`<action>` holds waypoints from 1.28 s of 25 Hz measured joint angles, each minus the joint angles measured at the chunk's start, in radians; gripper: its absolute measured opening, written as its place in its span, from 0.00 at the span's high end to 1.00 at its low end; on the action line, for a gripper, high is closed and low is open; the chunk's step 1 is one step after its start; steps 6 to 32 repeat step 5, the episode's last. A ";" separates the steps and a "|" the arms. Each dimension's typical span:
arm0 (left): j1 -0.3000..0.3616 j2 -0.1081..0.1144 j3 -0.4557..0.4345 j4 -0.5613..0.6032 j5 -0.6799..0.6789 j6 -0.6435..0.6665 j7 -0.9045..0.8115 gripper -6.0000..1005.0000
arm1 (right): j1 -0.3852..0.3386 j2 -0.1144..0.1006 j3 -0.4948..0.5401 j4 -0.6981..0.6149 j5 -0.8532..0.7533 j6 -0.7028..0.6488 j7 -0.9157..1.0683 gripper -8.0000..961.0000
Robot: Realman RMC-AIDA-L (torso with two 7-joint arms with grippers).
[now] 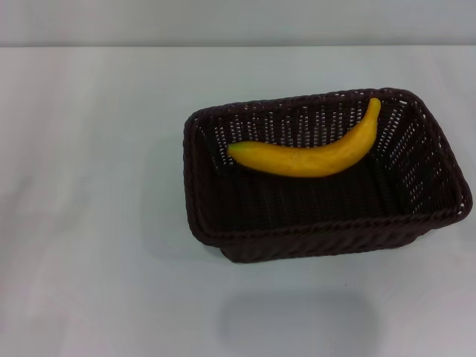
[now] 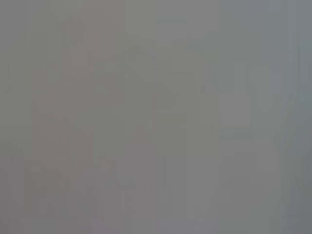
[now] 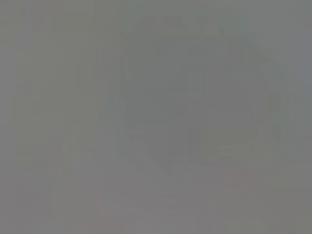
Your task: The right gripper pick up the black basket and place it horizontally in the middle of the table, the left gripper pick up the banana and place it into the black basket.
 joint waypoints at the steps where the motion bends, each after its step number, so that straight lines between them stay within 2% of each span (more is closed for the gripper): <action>1: -0.003 0.000 0.000 -0.018 -0.016 0.000 0.016 0.12 | 0.001 0.000 0.007 0.008 0.001 -0.002 -0.017 0.18; 5: -0.021 -0.002 -0.001 -0.078 -0.057 -0.012 0.064 0.12 | 0.002 0.001 0.029 0.028 0.003 -0.008 -0.065 0.18; 32: -0.021 -0.002 -0.001 -0.078 -0.057 -0.012 0.064 0.12 | 0.002 0.001 0.029 0.028 0.003 -0.008 -0.065 0.18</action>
